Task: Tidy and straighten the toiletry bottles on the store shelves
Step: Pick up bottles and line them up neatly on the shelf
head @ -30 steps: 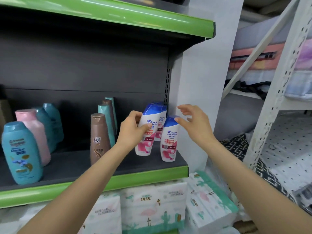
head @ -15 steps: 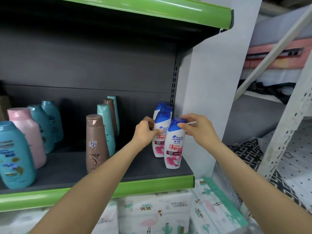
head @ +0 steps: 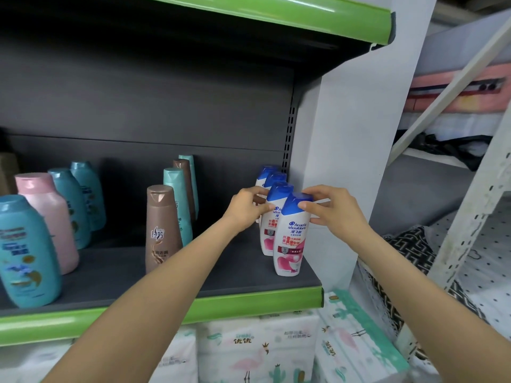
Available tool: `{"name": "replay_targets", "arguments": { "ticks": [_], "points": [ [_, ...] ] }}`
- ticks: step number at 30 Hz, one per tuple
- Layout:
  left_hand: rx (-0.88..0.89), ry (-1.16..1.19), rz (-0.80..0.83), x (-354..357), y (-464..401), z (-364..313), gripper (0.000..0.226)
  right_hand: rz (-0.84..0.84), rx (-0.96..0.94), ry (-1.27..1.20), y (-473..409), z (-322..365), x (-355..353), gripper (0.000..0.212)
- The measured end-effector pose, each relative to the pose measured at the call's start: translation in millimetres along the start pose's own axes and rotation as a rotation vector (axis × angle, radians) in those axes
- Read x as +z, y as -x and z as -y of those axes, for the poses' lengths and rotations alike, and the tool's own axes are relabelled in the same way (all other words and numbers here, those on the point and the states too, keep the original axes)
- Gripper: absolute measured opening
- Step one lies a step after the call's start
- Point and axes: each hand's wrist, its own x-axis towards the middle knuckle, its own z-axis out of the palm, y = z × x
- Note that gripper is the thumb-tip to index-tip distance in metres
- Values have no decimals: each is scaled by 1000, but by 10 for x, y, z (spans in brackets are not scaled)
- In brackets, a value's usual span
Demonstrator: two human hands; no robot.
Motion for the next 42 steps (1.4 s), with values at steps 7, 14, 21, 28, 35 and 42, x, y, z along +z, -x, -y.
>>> {"name": "replay_targets", "arguments": {
  "ticks": [7,14,21,28,35,42],
  "points": [
    [27,8,-25,114,-9,-20,32,-5,-4,14,-1,-27,21,28],
    [-3,-17,22,109,-75,-24,34,-20,-6,-12,-26,-87,20,27],
    [79,-42,-241,-27,-335,20,20,8,-6,-40,-41,-82,-6,19],
    [92,-359,9,-26,-629,-102,44,18,-6,-43,-76,-115,-10,20],
    [139,-461,-73,-17,-660,-2,43,21,-28,-21,-70,-96,-22,19],
    [154,-416,-166,85,-638,-66,22,23,-34,-35,-60,-115,-21,18]
  ]
}}
